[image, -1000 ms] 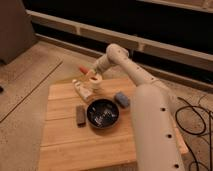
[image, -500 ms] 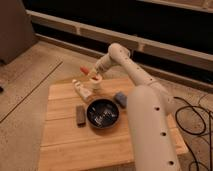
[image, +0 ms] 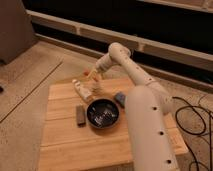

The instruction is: Place the pepper in the ceramic cup

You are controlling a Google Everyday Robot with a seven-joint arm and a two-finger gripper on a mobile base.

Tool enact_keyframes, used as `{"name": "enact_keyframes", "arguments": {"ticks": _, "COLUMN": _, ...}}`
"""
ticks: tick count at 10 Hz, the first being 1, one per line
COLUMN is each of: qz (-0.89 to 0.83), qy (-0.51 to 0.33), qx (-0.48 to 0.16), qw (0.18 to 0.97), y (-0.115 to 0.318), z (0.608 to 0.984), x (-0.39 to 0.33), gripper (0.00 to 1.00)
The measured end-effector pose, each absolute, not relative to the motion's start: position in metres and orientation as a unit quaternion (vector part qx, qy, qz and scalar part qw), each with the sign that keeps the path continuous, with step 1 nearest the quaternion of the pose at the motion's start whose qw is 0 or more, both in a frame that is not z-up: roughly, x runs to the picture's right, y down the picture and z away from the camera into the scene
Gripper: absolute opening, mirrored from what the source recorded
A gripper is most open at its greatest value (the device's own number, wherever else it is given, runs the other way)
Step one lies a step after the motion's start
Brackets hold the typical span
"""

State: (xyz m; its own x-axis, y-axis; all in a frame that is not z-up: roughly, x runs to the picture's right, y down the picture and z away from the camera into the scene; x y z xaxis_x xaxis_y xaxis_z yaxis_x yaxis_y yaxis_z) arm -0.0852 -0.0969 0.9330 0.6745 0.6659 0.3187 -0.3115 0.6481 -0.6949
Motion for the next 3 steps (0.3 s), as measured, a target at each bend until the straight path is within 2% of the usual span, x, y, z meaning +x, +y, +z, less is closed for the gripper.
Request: {"name": "enact_keyframes", "arguments": {"ticks": 3, "qz": 0.283, "qy": -0.278, "qx": -0.311, "qw": 0.864, "y": -0.0963, "z": 0.9343, "x": -0.0823, "gripper": 0.71}}
